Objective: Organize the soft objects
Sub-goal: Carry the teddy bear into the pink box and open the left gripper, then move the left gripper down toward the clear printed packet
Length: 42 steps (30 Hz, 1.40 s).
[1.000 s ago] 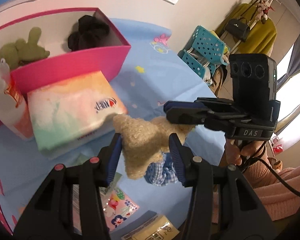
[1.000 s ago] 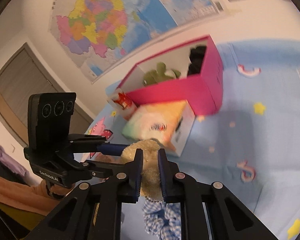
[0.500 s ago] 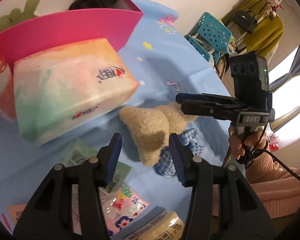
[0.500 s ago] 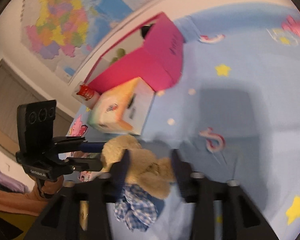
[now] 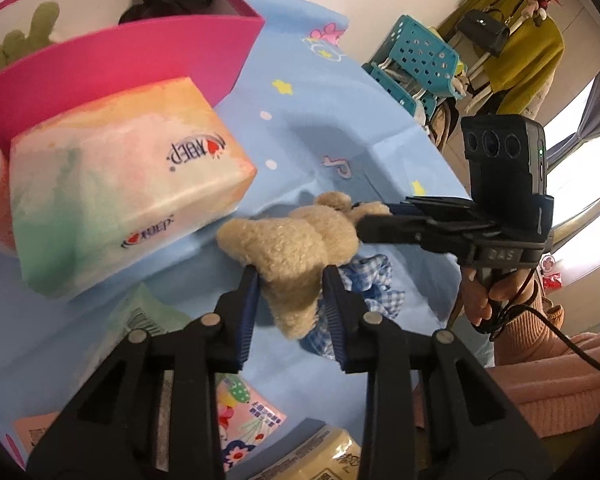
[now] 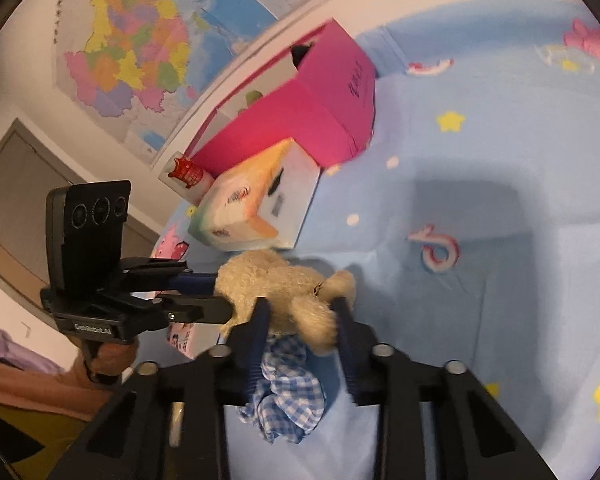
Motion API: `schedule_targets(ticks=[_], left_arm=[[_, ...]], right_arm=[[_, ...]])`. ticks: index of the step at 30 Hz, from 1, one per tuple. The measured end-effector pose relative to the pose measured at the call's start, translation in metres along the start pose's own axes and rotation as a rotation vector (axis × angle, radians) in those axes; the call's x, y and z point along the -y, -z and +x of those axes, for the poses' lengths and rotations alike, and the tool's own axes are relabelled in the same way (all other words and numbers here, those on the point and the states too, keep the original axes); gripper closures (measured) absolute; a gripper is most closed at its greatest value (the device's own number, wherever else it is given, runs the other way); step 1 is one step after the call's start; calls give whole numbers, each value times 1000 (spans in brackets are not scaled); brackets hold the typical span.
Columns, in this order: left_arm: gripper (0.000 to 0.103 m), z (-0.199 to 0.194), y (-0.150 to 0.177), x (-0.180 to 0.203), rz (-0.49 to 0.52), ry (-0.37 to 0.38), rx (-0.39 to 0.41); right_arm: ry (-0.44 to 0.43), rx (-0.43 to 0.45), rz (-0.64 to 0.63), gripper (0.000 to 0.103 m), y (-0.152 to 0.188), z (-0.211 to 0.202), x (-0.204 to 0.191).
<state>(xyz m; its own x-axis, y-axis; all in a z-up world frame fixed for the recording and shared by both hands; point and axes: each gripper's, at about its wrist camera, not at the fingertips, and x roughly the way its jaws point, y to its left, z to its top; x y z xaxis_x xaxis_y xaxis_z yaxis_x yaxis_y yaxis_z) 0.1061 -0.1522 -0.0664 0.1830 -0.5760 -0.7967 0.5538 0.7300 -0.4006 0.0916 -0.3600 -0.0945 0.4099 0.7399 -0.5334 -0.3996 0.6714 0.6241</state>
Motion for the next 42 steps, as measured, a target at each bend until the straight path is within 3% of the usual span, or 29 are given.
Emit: schedule_targets(ticks=[7, 15, 20, 26, 31, 33, 34, 42], left_arm=[[69, -38, -11, 13, 36, -4, 97], [69, -99, -58, 7, 83, -150, 242], [69, -98, -90, -23, 43, -237, 234], [69, -77, -111, -54, -22, -290, 189], [69, -64, -120, -66, -58, -333, 162], [68, -60, -122, -70, -73, -346, 153], [68, -57, -123, -71, -76, -350, 149], [68, -71, -100, -57, -32, -345, 199]], right_arm=[[5, 82, -95, 89, -23, -25, -32], [-19, 198, -255, 89, -91, -30, -70], [-7, 195, -276, 89, -129, 0, -73], [46, 151, -263, 89, -156, 39, -59], [154, 128, -281, 85, -159, 56, -55], [195, 130, -275, 70, -159, 59, -52], [207, 132, -273, 68, -158, 59, -52], [215, 180, -297, 66, -146, 33, -62]])
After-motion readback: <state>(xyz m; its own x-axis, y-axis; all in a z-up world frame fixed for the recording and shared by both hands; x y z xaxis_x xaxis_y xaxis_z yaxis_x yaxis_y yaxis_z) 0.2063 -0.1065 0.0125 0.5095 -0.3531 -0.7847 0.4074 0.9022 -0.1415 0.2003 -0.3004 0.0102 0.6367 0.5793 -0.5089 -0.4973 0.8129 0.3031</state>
